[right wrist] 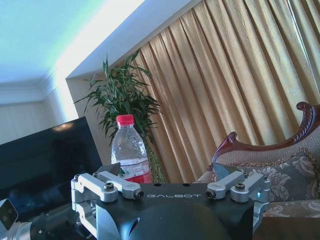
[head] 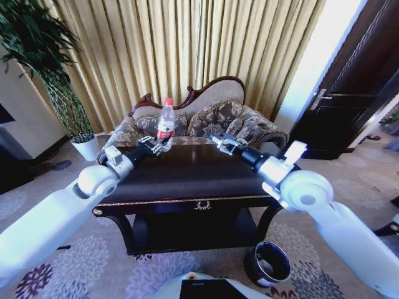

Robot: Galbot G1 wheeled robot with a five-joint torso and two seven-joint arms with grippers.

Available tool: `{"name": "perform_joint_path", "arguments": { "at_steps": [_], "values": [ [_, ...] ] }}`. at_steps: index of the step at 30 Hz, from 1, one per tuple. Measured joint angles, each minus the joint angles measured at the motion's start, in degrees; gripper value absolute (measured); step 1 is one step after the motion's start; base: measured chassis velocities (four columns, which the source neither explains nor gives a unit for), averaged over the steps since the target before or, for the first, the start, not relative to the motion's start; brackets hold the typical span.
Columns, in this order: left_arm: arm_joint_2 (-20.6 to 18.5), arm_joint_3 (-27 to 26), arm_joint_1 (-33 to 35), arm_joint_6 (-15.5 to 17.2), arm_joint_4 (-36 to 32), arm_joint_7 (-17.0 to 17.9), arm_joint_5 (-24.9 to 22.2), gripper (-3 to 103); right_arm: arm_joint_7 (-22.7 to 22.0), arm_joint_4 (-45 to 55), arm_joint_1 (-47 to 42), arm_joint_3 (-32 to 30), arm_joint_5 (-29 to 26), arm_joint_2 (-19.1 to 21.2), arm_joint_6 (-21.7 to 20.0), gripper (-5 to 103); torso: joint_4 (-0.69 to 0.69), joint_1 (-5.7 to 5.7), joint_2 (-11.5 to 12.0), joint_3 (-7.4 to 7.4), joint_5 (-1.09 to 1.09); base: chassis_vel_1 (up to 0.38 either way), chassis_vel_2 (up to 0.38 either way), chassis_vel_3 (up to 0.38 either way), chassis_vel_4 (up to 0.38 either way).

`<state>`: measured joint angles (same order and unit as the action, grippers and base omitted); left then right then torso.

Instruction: Move to the front of the table and place the trash on the table into the trash bin.

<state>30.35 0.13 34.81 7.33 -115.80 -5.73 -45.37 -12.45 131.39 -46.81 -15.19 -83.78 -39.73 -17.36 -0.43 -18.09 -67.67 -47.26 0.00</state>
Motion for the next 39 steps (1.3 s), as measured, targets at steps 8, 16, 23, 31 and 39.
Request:
{"name": "perform_joint_path", "arguments": {
  "at_steps": [8, 16, 23, 31, 39],
  "values": [
    [-1.5, 5.2, -5.9, 2.8, -1.3, 1.0, -2.6, 27, -0.2, -3.5, 3.9, 5.2, 2.7, -2.2, 0.0, 100, 0.01, 0.0, 0.0, 0.0, 0.0, 0.0, 0.0, 0.0, 0.0],
    [-0.9, 10.4, -9.5, 5.0, -3.5, 3.2, -4.8, 27, -0.2, -5.6, 7.4, 8.3, 4.0, -4.3, 0.0, 100, 0.01, 0.0, 0.0, 0.01, 0.0, 0.0, 0.0, 0.0, 0.0],
    [2.2, 19.1, -17.3, 6.9, -2.5, 5.1, -6.6, 27, -0.2, -5.2, 8.8, 9.7, 4.1, -5.3, 0.0, 100, 0.0, 0.0, 0.0, 0.01, 0.0, 0.0, 0.0, 0.0, 0.0],
    [5.3, 23.7, -21.9, 8.7, -1.7, 7.1, -7.4, 27, -0.1, -5.5, 9.3, 10.7, 4.4, -5.4, -0.1, 100, 0.0, 0.0, 0.0, 0.0, 0.0, 0.0, 0.0, 0.0, 0.0],
    [5.6, 24.8, -23.7, 10.0, -2.9, 8.1, -8.5, 27, -0.1, -6.7, 9.7, 11.0, 5.6, -5.9, -0.1, 100, 0.01, 0.0, 0.0, 0.0, 0.01, 0.0, 0.0, 0.0, 0.0]
  ]
}}
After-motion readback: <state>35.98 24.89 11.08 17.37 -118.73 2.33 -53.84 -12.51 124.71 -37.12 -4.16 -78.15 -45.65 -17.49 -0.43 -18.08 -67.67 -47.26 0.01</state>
